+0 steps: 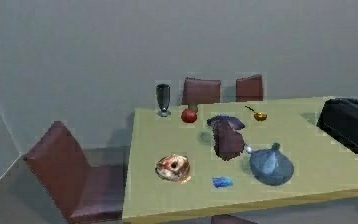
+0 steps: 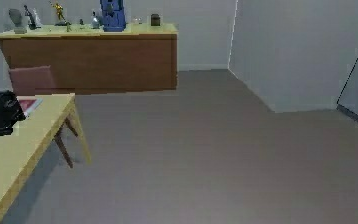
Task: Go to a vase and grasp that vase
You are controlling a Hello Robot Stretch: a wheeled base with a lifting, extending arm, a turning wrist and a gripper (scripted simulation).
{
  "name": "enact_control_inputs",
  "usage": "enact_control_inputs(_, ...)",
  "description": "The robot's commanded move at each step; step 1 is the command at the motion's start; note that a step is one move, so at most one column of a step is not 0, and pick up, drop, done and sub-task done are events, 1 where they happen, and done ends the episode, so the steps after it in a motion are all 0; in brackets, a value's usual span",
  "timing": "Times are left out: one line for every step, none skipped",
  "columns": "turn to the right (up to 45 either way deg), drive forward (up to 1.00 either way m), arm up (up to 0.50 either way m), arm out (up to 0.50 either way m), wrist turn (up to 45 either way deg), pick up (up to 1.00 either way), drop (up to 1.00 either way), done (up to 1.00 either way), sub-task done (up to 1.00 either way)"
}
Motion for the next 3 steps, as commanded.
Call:
enact_control_inputs(-45.0, 0.00, 0.00, 0.00, 0.0, 0.00, 0.00, 0.00, 0.00)
enact_control_inputs(-12.0, 0.00, 0.00, 0.00, 0.0, 0.00, 0.00, 0.00, 0.00)
enact_control_inputs(0.0, 0.00, 0.50, 0.00, 0.0, 0.00, 0.00, 0.00, 0.00)
